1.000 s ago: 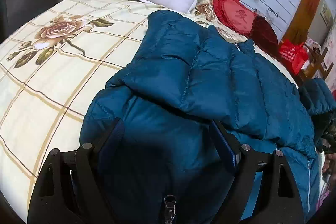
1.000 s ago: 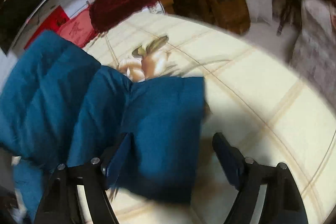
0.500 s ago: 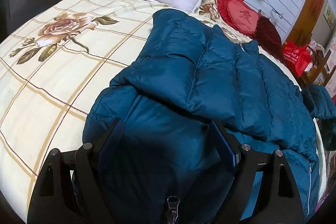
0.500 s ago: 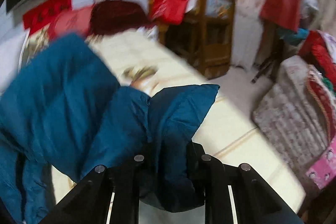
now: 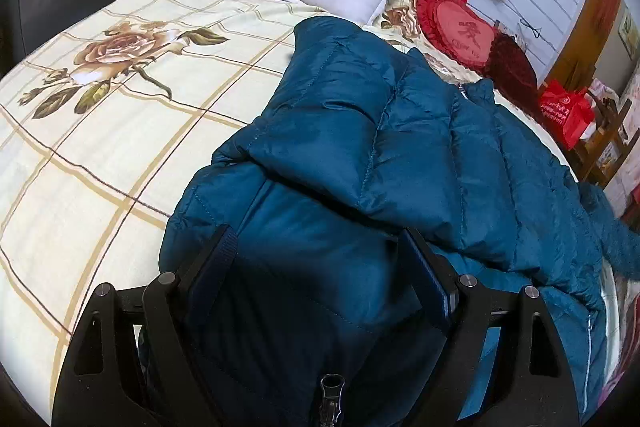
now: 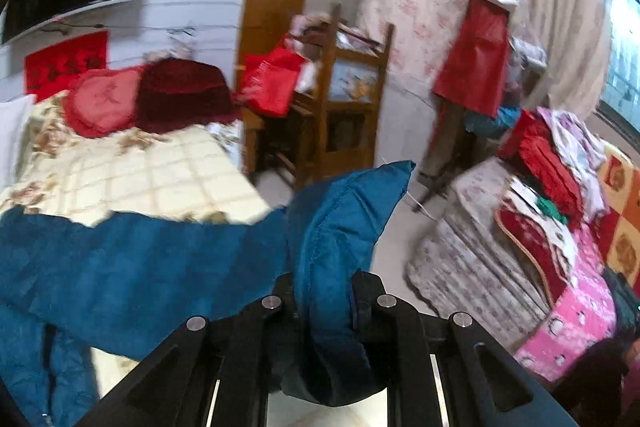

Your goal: Fold large clothes

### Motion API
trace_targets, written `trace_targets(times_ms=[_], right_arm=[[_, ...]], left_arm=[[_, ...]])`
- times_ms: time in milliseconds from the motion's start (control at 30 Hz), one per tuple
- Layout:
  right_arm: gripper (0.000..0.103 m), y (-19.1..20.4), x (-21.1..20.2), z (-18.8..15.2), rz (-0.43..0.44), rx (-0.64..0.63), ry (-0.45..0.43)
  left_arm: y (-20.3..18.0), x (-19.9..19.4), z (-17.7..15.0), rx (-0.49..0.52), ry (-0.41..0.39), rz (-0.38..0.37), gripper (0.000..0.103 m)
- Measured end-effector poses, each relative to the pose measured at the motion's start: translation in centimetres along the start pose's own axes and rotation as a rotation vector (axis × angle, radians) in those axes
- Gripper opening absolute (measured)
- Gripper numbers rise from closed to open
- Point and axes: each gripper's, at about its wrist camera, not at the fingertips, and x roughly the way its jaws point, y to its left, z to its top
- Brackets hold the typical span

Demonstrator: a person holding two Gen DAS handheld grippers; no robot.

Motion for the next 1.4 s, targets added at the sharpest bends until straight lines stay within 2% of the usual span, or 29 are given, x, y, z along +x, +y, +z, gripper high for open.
trace_targets(times_ms=[167,300,500,600,700,733,867,900,967,1000,1033,1067,1167,1200,1233,1300,1367,1400], right_arm=[[0.014,7.2,-2.2,-0.6,0.217,-0.019,-0.046],[0.014,15.3,-4.0,-2.3,0.393,-0.026,-0.046],[0.014,29.1,-9.1,-6.3,0.679,-0.112,-0.052],[0.014,34.3,-11.4,-9.1,0.791,-0.176,-0.043],[0.014,38.9,-12.5,-13.5,0.898,-0.262,0.032],[0.014,40.0,-12.5,-14.8,0.901,-0.293,0.064],[0.019,41.4,-12.4,-17.4,0.969,-0.348,0.17],[0.021,41.2,-12.5,-17.4,0.99,-0.347,0.183],[0.033,40.0,-13.3,-17.7,1.04,-0.328,0.195],[0.059,39.1,-13.8,-17.9,1.07,-0.316,0.211],[0.074,38.1,-14.4,-18.1,1.096,-0.301,0.216],[0.092,37.2,-14.9,-18.2,1.099,-0.292,0.208],[0.093,34.4,-16.7,-18.4,1.087,-0.299,0.181],[0.093,33.2,-17.1,-18.4,1.042,-0.31,0.174],[0.093,32.3,-17.3,-18.3,0.988,-0.319,0.164],[0.093,30.1,-17.0,-19.0,0.809,-0.355,0.139],[0.093,28.7,-16.2,-19.6,0.591,-0.379,0.125],[0.093,27.8,-15.5,-19.6,0.522,-0.341,0.152]], left_arm=[[0.1,0.0,-0.1,-0.004,-0.001,-0.004,0.083],[0.1,0.0,0.0,-0.009,-0.003,-0.009,0.083],[0.1,-0.1,-0.1,-0.011,-0.002,-0.011,0.083],[0.1,-0.1,-0.1,-0.012,-0.001,-0.012,0.083],[0.0,0.0,-0.1,-0.013,0.002,-0.014,0.083],[0.0,0.0,-0.2,-0.013,0.004,-0.016,0.083],[-0.1,0.0,-0.3,-0.014,0.01,-0.018,0.083],[-0.1,0.1,-0.2,-0.013,0.013,-0.018,0.083],[-0.3,0.3,-0.2,-0.007,0.03,-0.015,0.085],[-0.5,0.5,-0.2,0.001,0.04,-0.009,0.085],[-0.8,0.6,-0.2,0.018,0.048,0.004,0.085],[-1.1,0.6,-0.2,0.034,0.055,0.014,0.085],[-1.5,-0.7,-0.2,0.052,0.063,-0.004,0.085],[-1.7,-1.9,-0.2,0.044,0.039,-0.021,0.085],[-1.9,-2.7,-0.2,0.044,0.021,-0.034,0.085],[-3.3,-4.5,-0.1,0.068,-0.01,-0.085,0.085],[-5.6,-5.1,0.0,0.099,0.023,-0.169,0.085],[-6.7,-5.1,-0.1,0.107,0.042,-0.218,0.085]])
